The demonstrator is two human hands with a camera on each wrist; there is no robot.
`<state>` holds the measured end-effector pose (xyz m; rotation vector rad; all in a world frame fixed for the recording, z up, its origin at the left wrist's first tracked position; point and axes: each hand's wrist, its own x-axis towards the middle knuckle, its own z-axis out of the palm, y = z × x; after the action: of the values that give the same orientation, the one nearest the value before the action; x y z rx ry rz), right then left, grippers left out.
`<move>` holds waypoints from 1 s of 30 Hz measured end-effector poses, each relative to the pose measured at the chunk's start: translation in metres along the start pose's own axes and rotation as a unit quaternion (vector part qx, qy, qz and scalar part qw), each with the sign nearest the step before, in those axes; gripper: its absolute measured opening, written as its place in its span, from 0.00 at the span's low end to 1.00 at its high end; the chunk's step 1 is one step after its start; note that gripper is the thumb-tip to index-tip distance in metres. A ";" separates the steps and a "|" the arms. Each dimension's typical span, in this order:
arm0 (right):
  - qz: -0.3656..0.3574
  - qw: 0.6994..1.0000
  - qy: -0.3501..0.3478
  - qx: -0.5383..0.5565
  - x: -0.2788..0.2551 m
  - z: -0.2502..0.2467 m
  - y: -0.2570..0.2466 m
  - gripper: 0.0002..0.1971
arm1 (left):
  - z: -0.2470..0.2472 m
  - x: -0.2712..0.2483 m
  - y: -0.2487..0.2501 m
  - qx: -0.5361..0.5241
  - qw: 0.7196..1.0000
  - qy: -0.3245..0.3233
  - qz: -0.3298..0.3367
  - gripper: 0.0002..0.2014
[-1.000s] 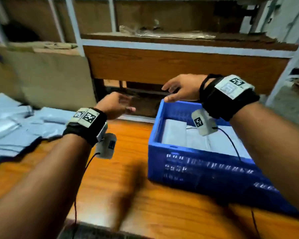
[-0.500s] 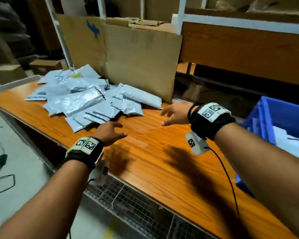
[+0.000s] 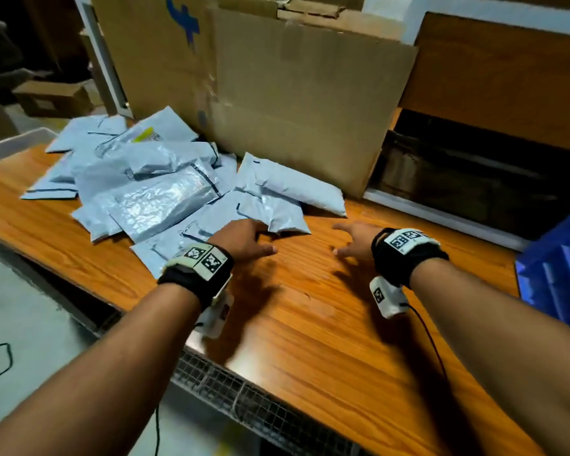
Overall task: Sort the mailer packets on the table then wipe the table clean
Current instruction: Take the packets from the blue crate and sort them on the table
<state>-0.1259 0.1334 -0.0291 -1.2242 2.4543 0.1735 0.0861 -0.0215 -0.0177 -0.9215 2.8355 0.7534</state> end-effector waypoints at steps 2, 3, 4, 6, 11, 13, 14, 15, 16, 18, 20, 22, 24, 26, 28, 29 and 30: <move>0.006 1.000 0.024 0.010 0.024 -0.006 0.004 0.34 | -0.004 0.021 0.002 0.045 0.999 -0.011 -0.009 0.29; 0.007 0.999 0.037 0.021 0.038 -0.009 0.006 0.34 | -0.005 0.033 0.002 0.074 0.997 -0.015 -0.012 0.30; 0.007 0.998 0.050 0.027 0.053 -0.013 0.009 0.35 | -0.005 0.044 0.004 0.105 0.994 -0.016 -0.011 0.30; 0.000 0.998 0.062 0.027 0.082 -0.020 0.014 0.38 | -0.001 0.066 0.008 0.158 0.987 -0.012 -0.007 0.33; -0.037 0.995 0.066 0.073 0.135 -0.044 0.007 0.47 | 0.019 0.112 0.012 0.212 0.976 -0.043 0.031 0.34; -0.028 0.996 0.057 0.055 0.151 -0.046 0.001 0.46 | 0.026 0.122 0.013 0.220 0.973 -0.054 0.049 0.27; -0.024 0.998 0.047 0.046 0.158 -0.044 -0.002 0.46 | 0.029 0.124 0.013 0.223 0.971 -0.061 0.052 0.26; -0.022 0.998 0.038 0.036 0.163 -0.042 -0.006 0.46 | 0.031 0.127 0.012 0.227 0.970 -0.068 0.055 0.27; -0.021 0.999 0.029 0.030 0.168 -0.040 -0.008 0.47 | 0.032 0.130 0.012 0.230 0.969 -0.070 0.062 0.28; -0.016 0.999 0.024 0.017 0.172 -0.037 -0.012 0.46 | 0.032 0.137 0.011 0.229 0.967 -0.063 0.088 0.27; 0.003 1.000 0.026 0.004 0.168 -0.036 -0.016 0.45 | 0.031 0.141 0.008 0.228 0.966 -0.063 0.107 0.23; 0.027 0.999 0.022 0.009 0.159 -0.035 -0.017 0.44 | 0.028 0.140 0.006 0.225 0.964 -0.075 0.120 0.21; 0.047 0.998 0.031 0.034 0.146 -0.037 -0.016 0.42 | 0.020 0.138 0.005 0.203 0.967 -0.048 0.145 0.17; 0.068 0.993 0.057 0.077 0.130 -0.035 -0.011 0.38 | 0.010 0.134 0.006 0.175 0.967 0.003 0.183 0.13; 0.113 0.984 0.091 0.108 0.112 -0.030 -0.003 0.37 | 0.005 0.129 0.009 0.133 0.961 0.045 0.240 0.11; 0.139 0.978 0.103 0.114 0.101 -0.028 0.001 0.37 | 0.004 0.125 0.011 0.096 0.958 0.042 0.269 0.12; 0.164 0.973 0.109 0.120 0.089 -0.026 0.006 0.36 | 0.005 0.119 0.014 0.056 0.953 0.021 0.296 0.15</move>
<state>-0.1860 0.0635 -0.0410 -0.7668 2.7572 -0.1751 -0.0195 -0.0732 -0.0412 -0.0499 3.1719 0.5981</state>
